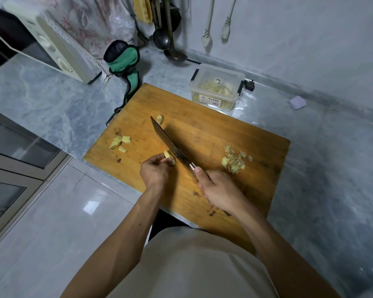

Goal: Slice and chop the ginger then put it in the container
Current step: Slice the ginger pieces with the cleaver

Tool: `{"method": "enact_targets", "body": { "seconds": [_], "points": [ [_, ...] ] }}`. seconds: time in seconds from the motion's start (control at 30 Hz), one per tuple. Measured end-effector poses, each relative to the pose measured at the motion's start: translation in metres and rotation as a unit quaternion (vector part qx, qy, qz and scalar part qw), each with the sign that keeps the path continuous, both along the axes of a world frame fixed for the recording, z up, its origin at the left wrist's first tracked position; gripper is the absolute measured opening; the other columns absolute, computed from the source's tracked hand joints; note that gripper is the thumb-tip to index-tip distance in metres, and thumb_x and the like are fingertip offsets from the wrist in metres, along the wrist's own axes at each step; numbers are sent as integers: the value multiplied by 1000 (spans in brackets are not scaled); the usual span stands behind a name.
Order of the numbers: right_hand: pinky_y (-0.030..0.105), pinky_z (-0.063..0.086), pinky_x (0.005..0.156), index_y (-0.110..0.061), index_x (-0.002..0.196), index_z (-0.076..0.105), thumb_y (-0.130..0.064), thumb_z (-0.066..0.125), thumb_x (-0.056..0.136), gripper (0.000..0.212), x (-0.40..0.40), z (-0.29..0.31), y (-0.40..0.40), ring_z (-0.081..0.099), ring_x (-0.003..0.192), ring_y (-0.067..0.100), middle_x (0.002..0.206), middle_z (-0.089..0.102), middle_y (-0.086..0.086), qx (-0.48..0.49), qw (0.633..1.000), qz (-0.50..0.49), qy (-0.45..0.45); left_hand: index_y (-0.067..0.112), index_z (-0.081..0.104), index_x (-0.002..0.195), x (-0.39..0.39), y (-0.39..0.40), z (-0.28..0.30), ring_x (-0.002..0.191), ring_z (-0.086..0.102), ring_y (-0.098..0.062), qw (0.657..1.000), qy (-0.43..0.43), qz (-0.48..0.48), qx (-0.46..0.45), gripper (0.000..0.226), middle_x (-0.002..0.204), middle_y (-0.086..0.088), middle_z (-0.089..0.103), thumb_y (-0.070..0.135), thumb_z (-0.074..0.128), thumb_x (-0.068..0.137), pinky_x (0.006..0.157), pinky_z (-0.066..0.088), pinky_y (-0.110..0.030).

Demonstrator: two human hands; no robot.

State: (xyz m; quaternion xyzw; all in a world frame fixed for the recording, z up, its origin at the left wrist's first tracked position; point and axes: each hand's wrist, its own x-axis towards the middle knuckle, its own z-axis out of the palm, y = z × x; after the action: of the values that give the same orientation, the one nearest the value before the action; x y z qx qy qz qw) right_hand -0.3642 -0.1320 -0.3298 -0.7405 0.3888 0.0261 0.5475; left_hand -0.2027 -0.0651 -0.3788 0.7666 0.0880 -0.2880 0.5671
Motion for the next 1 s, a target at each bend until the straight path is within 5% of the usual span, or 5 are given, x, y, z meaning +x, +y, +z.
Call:
{"method": "enact_targets", "body": {
  "seconds": [0.3, 0.5, 0.67, 0.77, 1.0],
  "points": [
    [34, 45, 58, -8, 80, 62, -55, 34, 105, 60, -1, 8, 7, 53, 55, 13, 65, 58, 1, -32, 999, 15, 15, 6, 71, 99, 0, -6, -4, 86, 73, -23, 998, 43, 35, -2, 14, 93, -12, 74, -2, 64, 91, 79, 59, -29],
    [36, 44, 56, -11, 77, 59, -55, 33, 104, 58, -7, 12, 8, 50, 51, 9, 61, 55, -1, -24, 1000, 10, 9, 12, 70, 94, 1, -11, 4, 76, 70, -16, 997, 56, 46, 11, 15, 86, -6, 72, -2, 67, 89, 67, 57, -23],
    [44, 50, 63, -10, 76, 60, -54, 32, 105, 60, -9, 13, 11, 53, 56, 12, 62, 56, 1, -31, 999, 11, 6, 13, 66, 85, -1, -13, 9, 80, 70, -21, 996, 73, 57, 3, 16, 87, -11, 71, 0, 60, 93, 82, 59, -33],
    [41, 49, 62, -12, 74, 58, -53, 32, 106, 58, -7, 13, 11, 52, 56, 11, 62, 56, 0, -28, 1000, 7, 7, 15, 66, 84, 0, -13, 10, 82, 70, -22, 996, 65, 56, 14, 19, 93, -13, 72, 4, 57, 96, 78, 60, -34],
    [47, 56, 75, -8, 86, 65, -54, 31, 105, 60, -1, 11, 16, 66, 77, 22, 82, 69, 8, -57, 998, 14, 14, 9, 69, 88, 3, -15, 7, 89, 73, -29, 996, 77, 40, 18, 15, 96, -18, 73, 1, 57, 88, 77, 62, -39]
  ]
}}
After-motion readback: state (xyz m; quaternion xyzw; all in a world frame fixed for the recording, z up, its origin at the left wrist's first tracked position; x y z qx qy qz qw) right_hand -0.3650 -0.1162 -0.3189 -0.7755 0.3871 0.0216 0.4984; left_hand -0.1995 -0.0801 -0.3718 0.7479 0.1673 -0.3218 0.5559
